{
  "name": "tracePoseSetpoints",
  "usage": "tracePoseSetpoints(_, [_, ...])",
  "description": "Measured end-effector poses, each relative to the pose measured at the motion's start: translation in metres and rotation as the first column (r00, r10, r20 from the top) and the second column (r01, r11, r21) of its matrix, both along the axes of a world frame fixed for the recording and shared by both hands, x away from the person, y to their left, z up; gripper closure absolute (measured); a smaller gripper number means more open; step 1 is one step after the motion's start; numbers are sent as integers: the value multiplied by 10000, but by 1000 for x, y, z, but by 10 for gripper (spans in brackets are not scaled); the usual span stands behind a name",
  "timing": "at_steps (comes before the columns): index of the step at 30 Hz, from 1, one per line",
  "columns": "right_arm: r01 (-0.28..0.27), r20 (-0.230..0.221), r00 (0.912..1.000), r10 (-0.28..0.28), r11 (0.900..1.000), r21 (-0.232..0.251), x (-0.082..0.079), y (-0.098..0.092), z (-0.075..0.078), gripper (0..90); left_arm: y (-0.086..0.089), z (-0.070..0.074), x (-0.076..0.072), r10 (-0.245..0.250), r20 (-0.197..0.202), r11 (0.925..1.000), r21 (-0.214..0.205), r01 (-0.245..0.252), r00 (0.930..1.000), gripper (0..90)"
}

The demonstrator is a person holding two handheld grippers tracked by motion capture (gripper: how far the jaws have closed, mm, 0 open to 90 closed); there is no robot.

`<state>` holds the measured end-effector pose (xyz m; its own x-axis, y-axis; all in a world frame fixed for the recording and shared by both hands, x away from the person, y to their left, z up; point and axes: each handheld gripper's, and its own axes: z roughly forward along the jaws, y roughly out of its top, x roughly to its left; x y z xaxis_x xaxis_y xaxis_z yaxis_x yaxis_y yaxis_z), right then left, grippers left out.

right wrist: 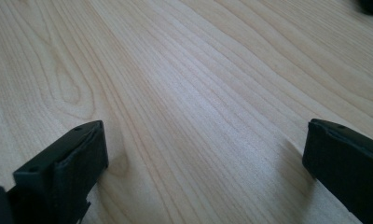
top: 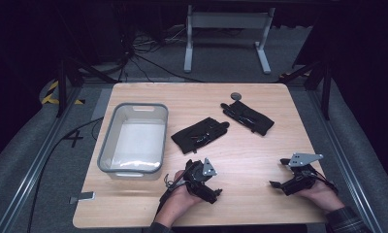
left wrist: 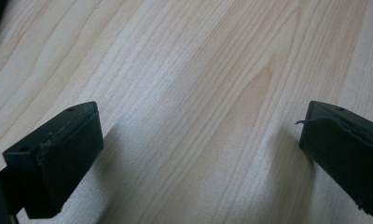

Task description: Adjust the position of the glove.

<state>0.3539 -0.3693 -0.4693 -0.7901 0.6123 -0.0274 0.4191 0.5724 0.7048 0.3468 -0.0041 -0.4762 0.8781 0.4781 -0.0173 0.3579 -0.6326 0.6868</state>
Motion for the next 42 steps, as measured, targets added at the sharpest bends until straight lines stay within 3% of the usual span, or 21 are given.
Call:
tracePoseSetpoints(5, [-278,74,9996,278,9996,109,-2,-1,1,67,-1,0,0,48,3,10000,-1,-48,10000,0])
tracePoseSetpoints(8, [-500,148,9987,497,9985,203,-3,0,2,187,-1,0,0,36,18,10000,-9,-36,10000,0])
tracePoseSetpoints(11, [-552,65,9985,551,9984,135,-3,1,5,248,-1,0,0,26,17,10000,-9,-26,10000,0])
tracePoseSetpoints(22, [-269,-38,9996,271,9984,489,9,-4,19,727,-1,0,1,6,16,10000,-17,-6,10000,0])
tracePoseSetpoints(28, [-140,-98,9998,145,9988,476,18,-3,27,899,0,0,1,7,9,10000,-18,-7,10000,2])
tracePoseSetpoints(42, [-56,113,9999,49,9978,662,46,-3,38,900,0,0,0,192,-39,9998,-44,-192,9998,3])
